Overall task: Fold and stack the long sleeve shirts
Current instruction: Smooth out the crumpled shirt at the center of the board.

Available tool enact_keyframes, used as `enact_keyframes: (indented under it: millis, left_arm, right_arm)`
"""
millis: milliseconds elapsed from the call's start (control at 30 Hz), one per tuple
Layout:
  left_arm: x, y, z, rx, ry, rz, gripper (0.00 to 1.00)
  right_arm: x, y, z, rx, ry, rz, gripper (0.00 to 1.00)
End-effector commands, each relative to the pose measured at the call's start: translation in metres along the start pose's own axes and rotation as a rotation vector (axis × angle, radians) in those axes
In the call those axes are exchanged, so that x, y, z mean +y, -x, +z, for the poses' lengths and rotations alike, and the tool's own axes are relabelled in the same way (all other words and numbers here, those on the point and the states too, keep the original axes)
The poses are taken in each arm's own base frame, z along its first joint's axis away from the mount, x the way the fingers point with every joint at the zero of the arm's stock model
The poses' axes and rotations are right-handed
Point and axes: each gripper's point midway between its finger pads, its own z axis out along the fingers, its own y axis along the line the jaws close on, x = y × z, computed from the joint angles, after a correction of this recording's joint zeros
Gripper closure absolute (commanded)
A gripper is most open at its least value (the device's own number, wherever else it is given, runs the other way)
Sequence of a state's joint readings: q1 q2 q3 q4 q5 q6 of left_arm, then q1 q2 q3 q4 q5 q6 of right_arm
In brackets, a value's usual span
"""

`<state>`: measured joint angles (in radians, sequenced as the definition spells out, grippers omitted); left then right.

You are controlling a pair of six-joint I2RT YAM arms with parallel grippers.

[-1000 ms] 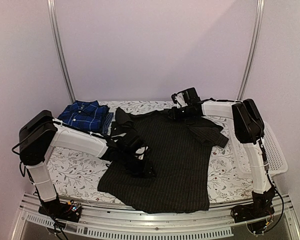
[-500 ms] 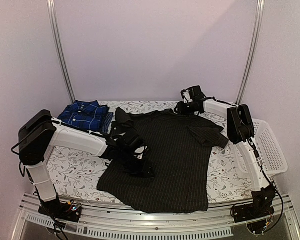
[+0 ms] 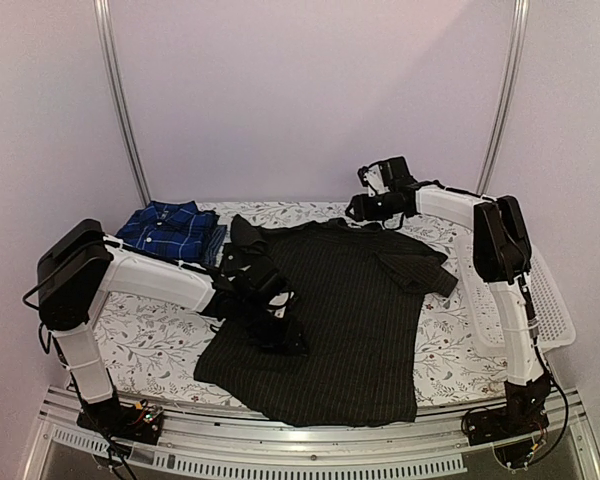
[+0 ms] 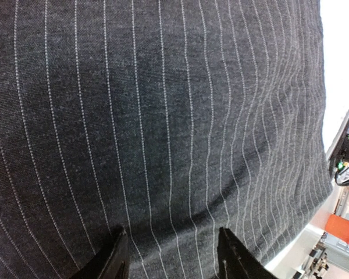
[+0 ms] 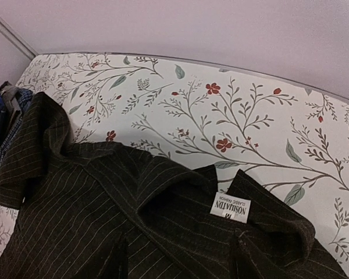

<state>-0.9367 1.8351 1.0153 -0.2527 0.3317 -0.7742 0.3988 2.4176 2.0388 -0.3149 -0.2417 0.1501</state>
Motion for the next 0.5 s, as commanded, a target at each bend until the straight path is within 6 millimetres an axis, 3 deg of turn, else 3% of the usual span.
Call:
enact_keyframes:
  millis: [0,100,233,467]
  left_arm:
    - [0.011,-0.001,0.001,0.012,0.03,-0.011,0.48]
    - [0.013,-0.001,0.0,0.013,0.032,-0.014,0.48]
    - [0.013,-0.003,0.001,0.016,0.031,-0.013,0.48]
    - [0.014,-0.004,0.0,0.013,0.032,-0.014,0.48]
  right_arm:
    - [0.05,-0.001,-0.03,-0.008,0.051,-0.1,0.47]
    - [0.067,-0.023,-0.031,0.033,0.088,-0.087,0.62]
    - [0.066,-0.046,-0.018,0.085,0.101,-0.05,0.85]
    - [0.036,-0.061,0.021,0.135,0.034,0.015,0.94]
